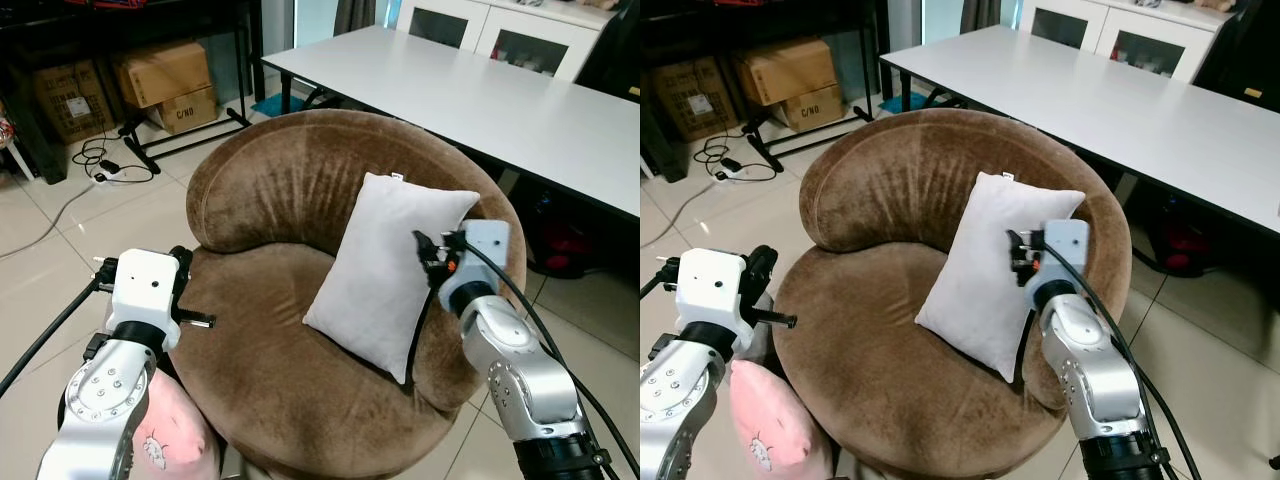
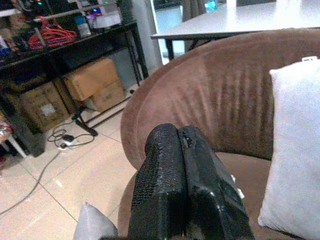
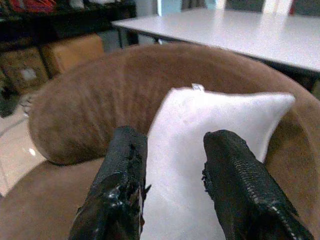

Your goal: Move the pillow to the sofa from floor

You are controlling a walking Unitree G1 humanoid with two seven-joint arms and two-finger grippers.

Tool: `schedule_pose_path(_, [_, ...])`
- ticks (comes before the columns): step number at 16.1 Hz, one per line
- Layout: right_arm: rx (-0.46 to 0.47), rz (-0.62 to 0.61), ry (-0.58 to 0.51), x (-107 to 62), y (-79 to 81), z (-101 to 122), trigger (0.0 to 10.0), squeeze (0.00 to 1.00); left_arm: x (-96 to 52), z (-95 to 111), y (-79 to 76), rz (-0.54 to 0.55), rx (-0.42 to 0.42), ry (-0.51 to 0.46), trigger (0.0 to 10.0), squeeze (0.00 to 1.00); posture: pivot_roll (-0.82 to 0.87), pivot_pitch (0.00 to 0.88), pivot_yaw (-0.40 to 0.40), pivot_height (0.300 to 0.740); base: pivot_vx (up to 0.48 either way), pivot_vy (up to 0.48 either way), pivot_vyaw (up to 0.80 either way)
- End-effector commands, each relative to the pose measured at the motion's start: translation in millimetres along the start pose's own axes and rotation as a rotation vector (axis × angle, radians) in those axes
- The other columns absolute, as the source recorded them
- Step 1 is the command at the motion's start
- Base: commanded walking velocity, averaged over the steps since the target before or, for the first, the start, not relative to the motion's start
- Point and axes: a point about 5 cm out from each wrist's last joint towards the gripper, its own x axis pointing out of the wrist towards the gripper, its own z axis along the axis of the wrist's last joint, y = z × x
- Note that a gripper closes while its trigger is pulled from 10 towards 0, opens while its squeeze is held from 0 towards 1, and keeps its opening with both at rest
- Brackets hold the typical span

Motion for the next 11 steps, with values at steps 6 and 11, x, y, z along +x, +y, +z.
schedule_pose_path(6, [-0.033, 0.049, 0.028, -4.4, 7.9, 6.1, 10.0, 0.0, -3.5, 2.0, -1.4, 0.031, 0.022, -0.013, 10.0, 0.0, 0.01, 0.0, -0.062, 0.74, 0.0, 0.0, 0.0])
schedule_pose_path(11, [-0.122, 0.043, 0.052, -3.7, 5.1, 5.5, 10.0, 0.0, -2.3, 2.1, -1.2, 0.041, 0.017, -0.015, 10.0, 0.0, 0.0, 0.0, -0.064, 0.74, 0.0, 0.0, 0.0])
